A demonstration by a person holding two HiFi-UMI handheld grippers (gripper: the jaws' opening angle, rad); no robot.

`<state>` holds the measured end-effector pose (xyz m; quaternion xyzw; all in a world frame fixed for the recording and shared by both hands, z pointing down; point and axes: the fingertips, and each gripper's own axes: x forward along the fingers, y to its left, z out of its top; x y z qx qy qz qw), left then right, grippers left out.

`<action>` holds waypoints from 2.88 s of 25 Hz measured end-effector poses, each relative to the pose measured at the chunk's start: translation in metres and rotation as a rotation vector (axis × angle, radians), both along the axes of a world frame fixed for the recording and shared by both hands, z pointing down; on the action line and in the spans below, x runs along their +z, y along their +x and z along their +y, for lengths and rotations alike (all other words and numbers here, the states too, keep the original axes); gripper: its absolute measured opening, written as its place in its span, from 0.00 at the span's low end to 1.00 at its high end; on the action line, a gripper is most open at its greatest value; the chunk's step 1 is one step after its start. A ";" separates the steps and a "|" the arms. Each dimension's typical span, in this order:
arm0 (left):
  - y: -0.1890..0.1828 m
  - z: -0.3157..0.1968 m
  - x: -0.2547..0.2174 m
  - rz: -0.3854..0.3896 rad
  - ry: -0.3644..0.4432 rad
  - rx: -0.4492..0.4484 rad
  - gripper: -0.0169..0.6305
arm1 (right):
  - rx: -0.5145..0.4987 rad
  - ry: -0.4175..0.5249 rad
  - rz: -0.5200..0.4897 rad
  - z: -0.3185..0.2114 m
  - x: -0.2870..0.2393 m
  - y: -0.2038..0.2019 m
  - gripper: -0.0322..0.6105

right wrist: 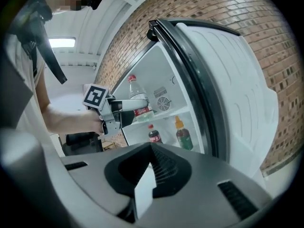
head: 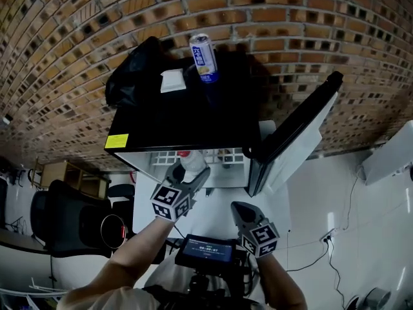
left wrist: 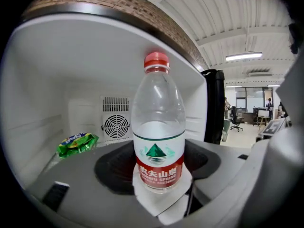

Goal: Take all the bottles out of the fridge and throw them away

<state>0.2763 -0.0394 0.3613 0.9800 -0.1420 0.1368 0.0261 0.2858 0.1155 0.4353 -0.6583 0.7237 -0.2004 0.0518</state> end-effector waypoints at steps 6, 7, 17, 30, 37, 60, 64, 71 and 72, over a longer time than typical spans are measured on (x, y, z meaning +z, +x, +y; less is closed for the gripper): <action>-0.037 0.027 -0.005 0.031 0.024 0.027 0.49 | -0.090 -0.003 0.001 -0.013 0.004 -0.013 0.05; -0.045 0.029 -0.002 0.034 0.022 0.024 0.49 | -0.106 -0.005 0.001 -0.014 0.004 -0.015 0.05; -0.108 0.046 0.041 -0.019 -0.062 -0.062 0.49 | -0.253 -0.012 0.006 -0.038 0.009 -0.048 0.05; -0.177 0.015 0.088 0.000 -0.254 -0.080 0.49 | -0.290 -0.051 0.059 -0.096 0.006 -0.103 0.05; -0.239 -0.024 0.110 -0.019 -0.286 -0.094 0.50 | -0.364 -0.077 0.083 -0.141 0.011 -0.171 0.05; -0.529 -0.089 0.211 -0.133 -0.417 -0.512 0.50 | -0.667 -0.207 0.124 -0.251 0.059 -0.382 0.05; -0.566 -0.086 0.228 -0.162 -0.432 -0.598 0.50 | -0.764 -0.230 0.141 -0.263 0.078 -0.418 0.05; -0.639 -0.099 0.269 -0.320 -0.425 -0.739 0.50 | -0.889 -0.266 0.141 -0.270 0.089 -0.475 0.05; -0.650 -0.102 0.276 -0.346 -0.436 -0.767 0.50 | -0.910 -0.277 0.143 -0.267 0.089 -0.479 0.05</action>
